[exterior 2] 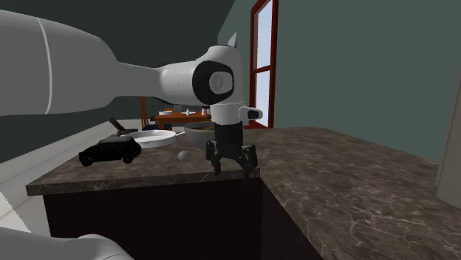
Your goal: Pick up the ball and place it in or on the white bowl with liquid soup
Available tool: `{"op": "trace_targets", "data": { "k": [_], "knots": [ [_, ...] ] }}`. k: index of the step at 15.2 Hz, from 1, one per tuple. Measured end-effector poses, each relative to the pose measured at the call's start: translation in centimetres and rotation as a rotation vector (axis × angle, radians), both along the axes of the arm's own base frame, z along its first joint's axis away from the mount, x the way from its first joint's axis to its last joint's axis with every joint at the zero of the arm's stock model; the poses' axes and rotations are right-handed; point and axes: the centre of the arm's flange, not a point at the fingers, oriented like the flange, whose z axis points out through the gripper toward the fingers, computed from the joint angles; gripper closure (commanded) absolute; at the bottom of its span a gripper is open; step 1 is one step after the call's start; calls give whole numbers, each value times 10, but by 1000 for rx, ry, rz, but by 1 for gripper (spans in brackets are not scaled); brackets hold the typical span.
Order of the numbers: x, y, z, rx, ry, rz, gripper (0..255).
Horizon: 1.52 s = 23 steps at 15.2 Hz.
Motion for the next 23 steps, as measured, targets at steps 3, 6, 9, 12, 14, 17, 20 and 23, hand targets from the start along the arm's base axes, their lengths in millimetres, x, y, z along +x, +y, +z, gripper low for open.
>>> {"op": "trace_targets", "data": {
  "k": [3,6,9,12,14,17,20,23],
  "knots": [
    [-1,12,4,-23,0,-6,0],
    [0,48,18,-25,-11,-15,0],
    [-4,90,34,-26,-19,-26,0],
    [-7,127,47,-36,-26,-37,0],
    [-7,157,52,-43,-31,-44,0],
    [-7,192,65,-51,-38,-54,0],
    [-5,196,54,-53,-38,-57,0],
    [-3,196,39,-53,-38,-58,0]
  ]
}}
